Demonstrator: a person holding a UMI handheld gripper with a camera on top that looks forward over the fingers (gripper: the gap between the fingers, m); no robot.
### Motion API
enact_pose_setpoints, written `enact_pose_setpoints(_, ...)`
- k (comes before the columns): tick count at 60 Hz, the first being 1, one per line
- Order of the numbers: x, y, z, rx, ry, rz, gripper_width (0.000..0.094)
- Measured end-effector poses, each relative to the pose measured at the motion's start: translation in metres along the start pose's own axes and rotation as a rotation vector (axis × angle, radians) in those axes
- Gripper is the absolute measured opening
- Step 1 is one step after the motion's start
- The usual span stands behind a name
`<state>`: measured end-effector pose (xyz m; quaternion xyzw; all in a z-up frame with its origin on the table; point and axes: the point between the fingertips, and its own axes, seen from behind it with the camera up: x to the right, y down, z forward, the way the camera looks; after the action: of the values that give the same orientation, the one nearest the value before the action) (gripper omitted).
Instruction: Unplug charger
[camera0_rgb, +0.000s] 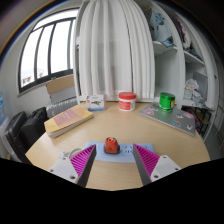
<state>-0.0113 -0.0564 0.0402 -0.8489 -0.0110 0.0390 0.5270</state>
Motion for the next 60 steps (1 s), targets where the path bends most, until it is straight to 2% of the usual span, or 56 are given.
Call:
enact_pose_setpoints(4, 0.003, 0.005, 0.016, -0.020, -0.014, -0.004, 0.0675)
enact_pose_setpoints(6, 0.009, -0.001, 0.021, 0.005, 0.003, -0.022, 0.0594)
enact_pose_setpoints(8, 0.004, -0.001, 0.026, 0.010, -0.011, -0.036, 0.0550)
enact_pose_setpoints(12, -0.007, -0.002, 0.030, 0.027, -0.052, -0.044, 0.0315)
enact_pose_setpoints(23, -0.006, -0.003, 0.031, 0.088, -0.003, -0.112, 0.0174)
enact_pose_setpoints(31, -0.007, -0.007, 0.029, 0.074, -0.044, -0.100, 0.0149)
enact_pose_setpoints(36, -0.009, -0.010, 0.025, 0.010, -0.073, -0.075, 0.0149)
enact_pose_setpoints(38, -0.008, -0.041, 0.011, 0.106, -0.078, -0.066, 0.0150)
enact_pose_setpoints(42, 0.014, -0.112, -0.029, 0.329, 0.018, -0.149, 0.0150)
enact_pose_setpoints(45, 0.019, -0.145, -0.055, 0.385, 0.002, -0.127, 0.0149)
enact_pose_setpoints(48, 0.019, -0.155, -0.070, 0.378, -0.056, -0.066, 0.0149)
enact_pose_setpoints(50, 0.031, -0.158, -0.078, 0.380, -0.058, -0.039, 0.0149)
enact_pose_setpoints(55, 0.075, -0.149, -0.082, 0.352, 0.030, -0.054, 0.0150)
enact_pose_setpoints(58, 0.096, -0.123, -0.072, 0.315, 0.052, -0.052, 0.0149)
enact_pose_setpoints(60, 0.101, -0.107, -0.066, 0.260, 0.059, -0.041, 0.0149)
